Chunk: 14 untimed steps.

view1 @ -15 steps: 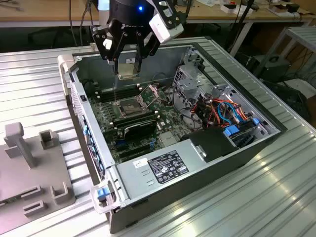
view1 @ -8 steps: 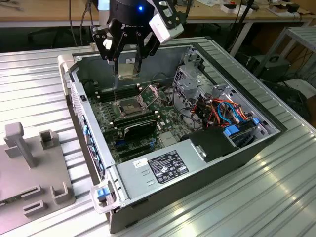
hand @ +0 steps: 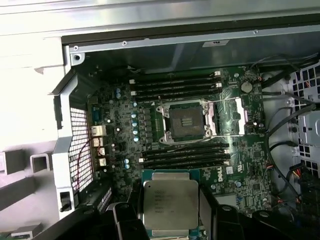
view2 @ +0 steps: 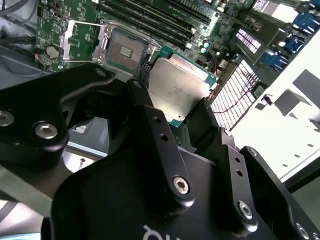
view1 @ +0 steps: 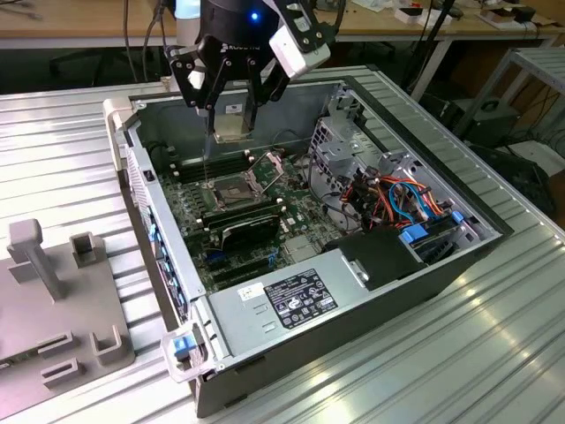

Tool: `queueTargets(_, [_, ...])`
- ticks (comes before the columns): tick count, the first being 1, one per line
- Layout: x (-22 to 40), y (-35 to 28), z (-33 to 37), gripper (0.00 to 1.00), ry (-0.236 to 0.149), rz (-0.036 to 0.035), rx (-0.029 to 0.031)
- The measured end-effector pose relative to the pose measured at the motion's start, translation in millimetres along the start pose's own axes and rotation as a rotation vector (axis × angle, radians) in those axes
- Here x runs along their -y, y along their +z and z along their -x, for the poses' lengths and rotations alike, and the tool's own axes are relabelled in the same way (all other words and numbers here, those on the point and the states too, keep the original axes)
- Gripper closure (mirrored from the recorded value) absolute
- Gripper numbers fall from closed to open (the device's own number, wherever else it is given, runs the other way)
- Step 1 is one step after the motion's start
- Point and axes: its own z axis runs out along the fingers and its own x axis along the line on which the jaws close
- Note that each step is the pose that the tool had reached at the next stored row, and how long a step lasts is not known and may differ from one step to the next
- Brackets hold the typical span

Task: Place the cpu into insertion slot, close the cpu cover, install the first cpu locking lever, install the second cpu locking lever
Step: 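Place the cpu into insertion slot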

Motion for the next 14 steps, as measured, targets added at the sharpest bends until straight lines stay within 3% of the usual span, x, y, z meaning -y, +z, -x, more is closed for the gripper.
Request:
queueTargets(5, [-0.7,2.8,0.5,0.45,0.087,-0.0024,0.003])
queueTargets(8, [-6.4,4.3,1.7,0.45,0.093,-0.0026,0.0034])
queueTargets(14, [-6.5,4.4,1.7,0.45,0.094,-0.0027,0.0034])
